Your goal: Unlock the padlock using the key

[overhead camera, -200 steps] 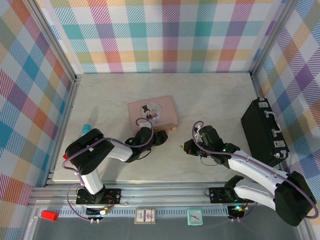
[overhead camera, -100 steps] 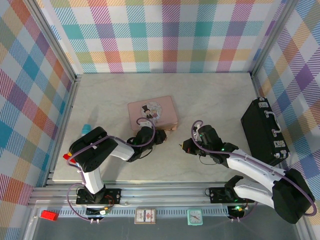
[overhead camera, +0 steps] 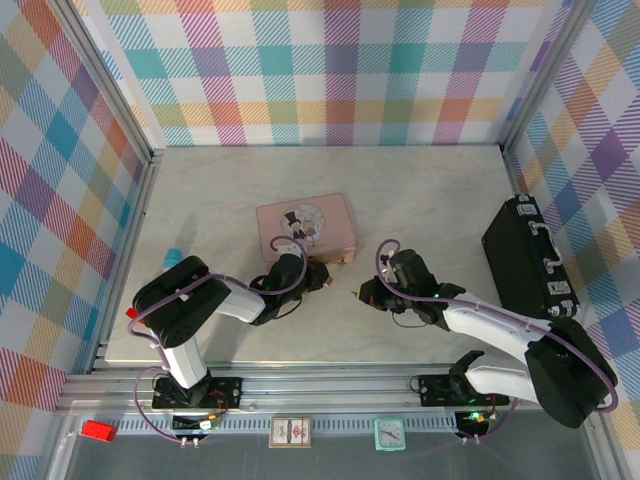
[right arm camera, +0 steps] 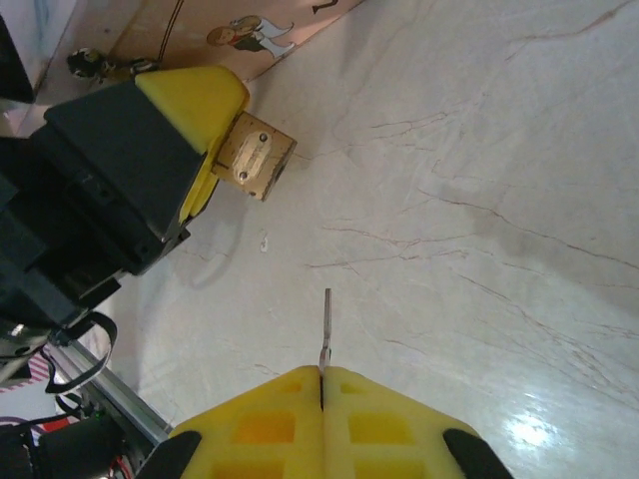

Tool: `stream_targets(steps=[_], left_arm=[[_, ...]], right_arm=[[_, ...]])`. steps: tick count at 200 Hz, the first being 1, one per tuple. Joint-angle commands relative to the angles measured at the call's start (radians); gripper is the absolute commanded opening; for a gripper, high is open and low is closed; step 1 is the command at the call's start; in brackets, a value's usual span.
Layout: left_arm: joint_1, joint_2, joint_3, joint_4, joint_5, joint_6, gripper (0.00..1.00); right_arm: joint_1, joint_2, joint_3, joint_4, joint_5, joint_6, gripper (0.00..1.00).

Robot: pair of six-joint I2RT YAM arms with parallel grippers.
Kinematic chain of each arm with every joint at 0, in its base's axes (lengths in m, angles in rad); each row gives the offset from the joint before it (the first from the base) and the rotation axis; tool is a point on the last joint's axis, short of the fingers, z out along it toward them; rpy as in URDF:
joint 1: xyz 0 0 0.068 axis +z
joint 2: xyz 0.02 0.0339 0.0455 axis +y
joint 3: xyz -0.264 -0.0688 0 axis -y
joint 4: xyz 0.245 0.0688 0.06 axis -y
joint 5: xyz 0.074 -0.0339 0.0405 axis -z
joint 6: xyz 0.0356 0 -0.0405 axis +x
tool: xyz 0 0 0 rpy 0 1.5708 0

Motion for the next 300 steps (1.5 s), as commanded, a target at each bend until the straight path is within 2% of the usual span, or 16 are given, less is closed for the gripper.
stream_targets(steps=[1, 56, 89, 174, 227, 254, 300], left_arm=[[-0.011, -0.025, -0.005, -0.094, 0.12, -0.128, 0.12], [-0.011, -0.106, 0.058, -0.262, 0.17, -0.177, 0.11], [-0.011, -0.13, 0.083, -0.292, 0.196, -0.21, 0.1], [-0.01, -0.126, 0.101, -0.221, 0.244, -0.317, 0.09], [0.027, -0.105, 0.157, -0.207, 0.282, -0.364, 0.08], [0.041, -0.087, 0.162, -0.138, 0.29, -0.404, 0.08], [0.059, -0.068, 0.202, -0.147, 0.29, -0.409, 0.07]], right_arm=[[0.006, 0.025, -0.038, 0.113, -0.039, 0.126, 0.0], [0.001, 0.003, -0.093, 0.186, -0.001, 0.261, 0.0], [-0.006, 0.026, -0.129, 0.313, -0.023, 0.352, 0.0], [-0.006, 0.14, -0.166, 0.584, -0.07, 0.523, 0.0], [-0.007, 0.175, -0.158, 0.688, -0.049, 0.547, 0.0], [-0.013, 0.214, -0.162, 0.769, -0.024, 0.56, 0.0], [-0.041, 0.262, -0.153, 0.867, -0.044, 0.576, 0.0]])
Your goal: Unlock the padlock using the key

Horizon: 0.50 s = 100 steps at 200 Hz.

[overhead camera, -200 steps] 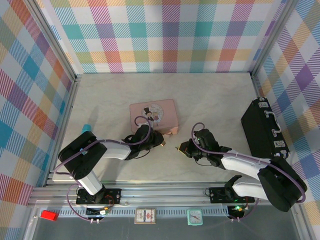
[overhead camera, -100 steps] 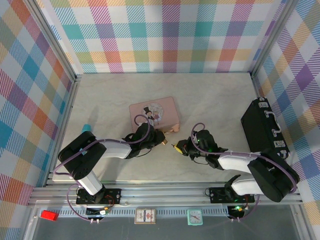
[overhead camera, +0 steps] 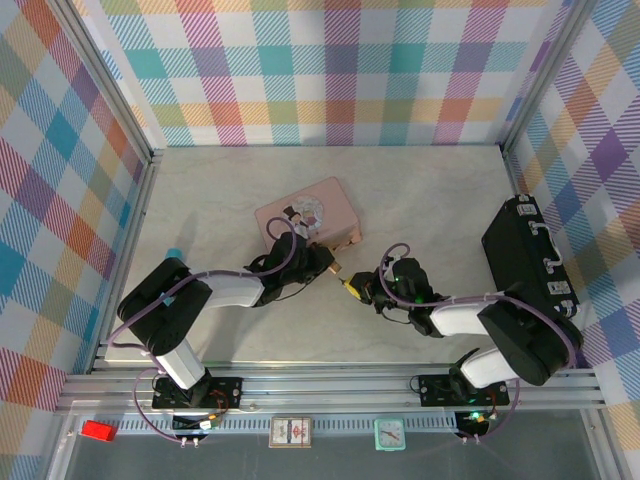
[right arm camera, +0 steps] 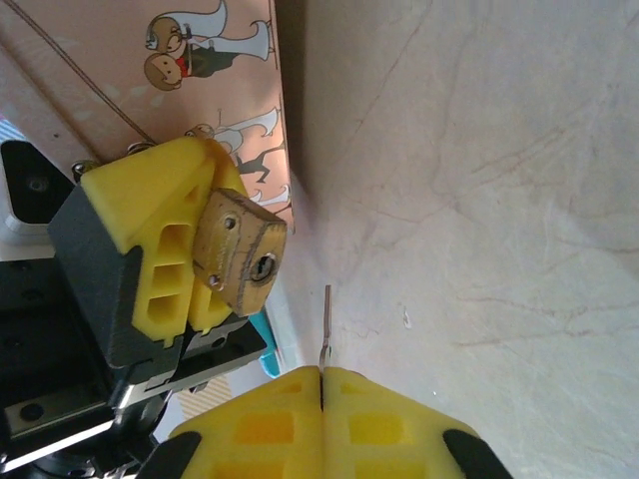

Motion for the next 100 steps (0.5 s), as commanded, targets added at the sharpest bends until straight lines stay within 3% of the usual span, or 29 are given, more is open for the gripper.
stream_targets(steps=[1, 50, 100], left_arm=[[0.008, 0.011, 0.031, 0.108, 0.131, -0.124, 0.07], [0.02, 0.025, 0.009, 0.189, 0.094, -0.196, 0.08], [0.021, 0.077, 0.022, 0.271, 0.108, -0.242, 0.07]], right_arm=[[-0.016, 0.005, 0.011, 0.104, 0.0, 0.018, 0.0], [-0.122, 0.015, -0.026, 0.159, -0.043, 0.019, 0.0], [-0.149, 0.074, 0.007, 0.267, -0.098, 0.062, 0.0]])
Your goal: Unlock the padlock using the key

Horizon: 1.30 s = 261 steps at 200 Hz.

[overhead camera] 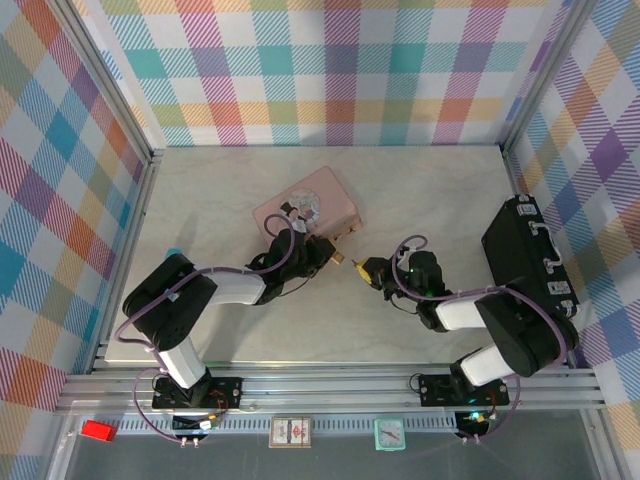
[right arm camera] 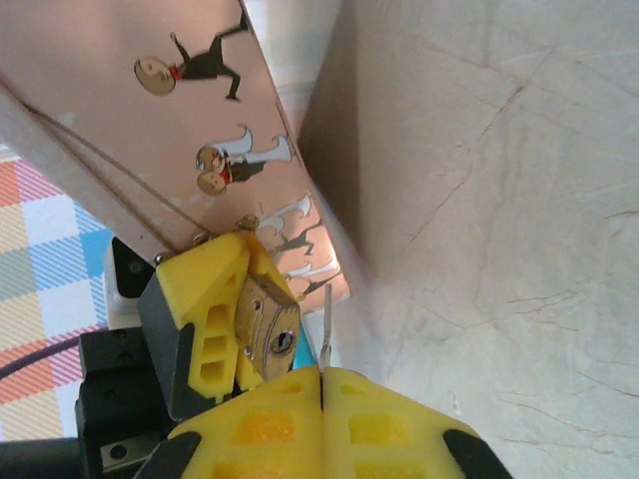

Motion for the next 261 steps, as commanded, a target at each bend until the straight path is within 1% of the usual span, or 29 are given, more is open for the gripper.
stream_targets(steps=[1, 56, 125, 161, 222, 239, 261], left_arm=[[0.005, 0.035, 0.017, 0.132, 0.113, -0.157, 0.07], [0.006, 0.055, 0.022, 0.146, 0.122, -0.17, 0.07], [0.007, 0.045, 0.026, 0.137, 0.125, -0.166, 0.06], [0.007, 0.051, 0.01, 0.18, 0.123, -0.191, 0.06], [0.007, 0.047, 0.012, 0.177, 0.132, -0.19, 0.06], [0.008, 0.048, 0.009, 0.189, 0.134, -0.194, 0.06], [0.007, 0.053, 0.008, 0.21, 0.142, -0.208, 0.06]], right_arm=[[-0.005, 0.028, 0.022, 0.104, -0.044, 0.03, 0.0], [-0.005, 0.064, 0.015, 0.196, -0.06, 0.056, 0.0], [-0.005, 0.048, 0.016, 0.206, -0.063, 0.059, 0.0], [-0.005, 0.054, 0.023, 0.202, -0.082, 0.056, 0.0], [-0.005, 0.087, 0.028, 0.274, -0.115, 0.052, 0.0], [-0.005, 0.096, 0.027, 0.275, -0.118, 0.049, 0.0], [-0.005, 0.128, 0.028, 0.324, -0.117, 0.064, 0.0]])
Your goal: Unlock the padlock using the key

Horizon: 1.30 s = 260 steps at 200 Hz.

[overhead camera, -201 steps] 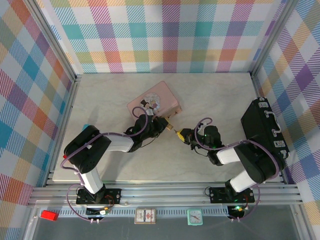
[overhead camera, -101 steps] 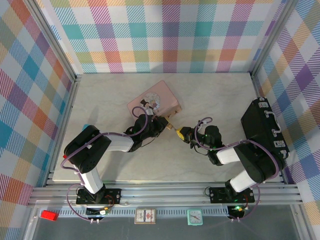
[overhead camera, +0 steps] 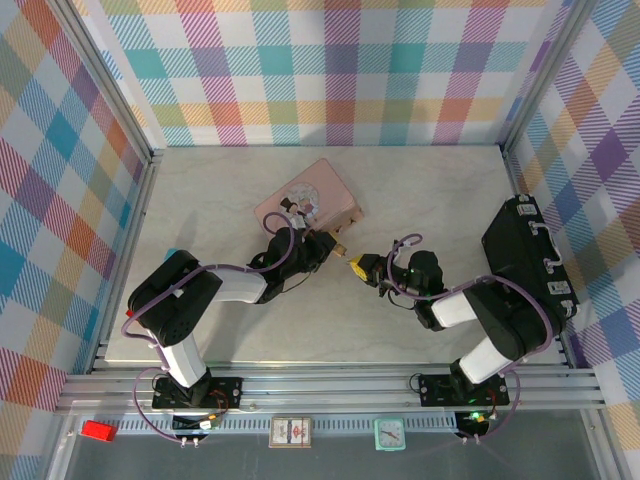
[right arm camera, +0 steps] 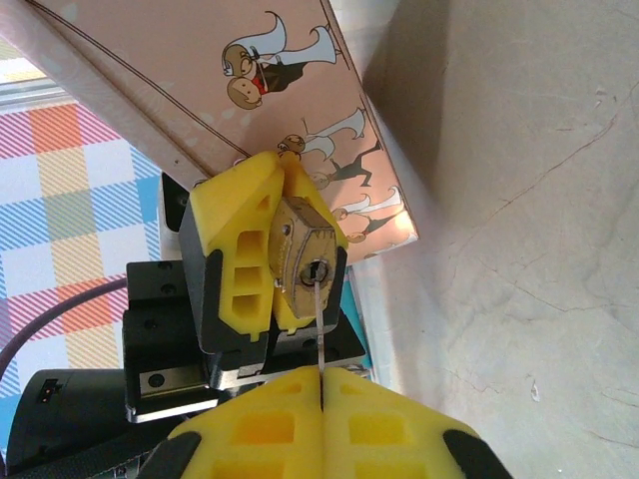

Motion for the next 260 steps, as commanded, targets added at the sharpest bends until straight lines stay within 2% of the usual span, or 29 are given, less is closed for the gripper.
stream_targets(steps=[1, 75, 113, 184, 226, 260], left_arm=[[-0.005, 0.022, 0.004, 0.092, 0.134, -0.15, 0.06], [-0.003, 0.021, -0.005, 0.112, 0.142, -0.159, 0.06], [-0.001, 0.016, -0.008, 0.116, 0.152, -0.157, 0.06], [0.004, 0.016, -0.011, 0.123, 0.155, -0.155, 0.05], [0.013, 0.004, -0.016, 0.112, 0.16, -0.154, 0.05], [0.019, -0.017, -0.019, 0.085, 0.158, -0.137, 0.05]], right_arm=[[-0.004, 0.034, 0.023, 0.099, -0.019, 0.017, 0.0], [-0.009, 0.061, 0.019, 0.119, -0.015, -0.009, 0.0], [-0.061, 0.072, 0.02, 0.123, -0.075, -0.025, 0.0], [-0.079, 0.048, 0.027, 0.116, -0.122, -0.053, 0.0], [-0.106, 0.004, 0.014, 0.065, -0.19, -0.084, 0.0], [-0.124, -0.094, 0.005, -0.091, -0.213, -0.16, 0.0]])
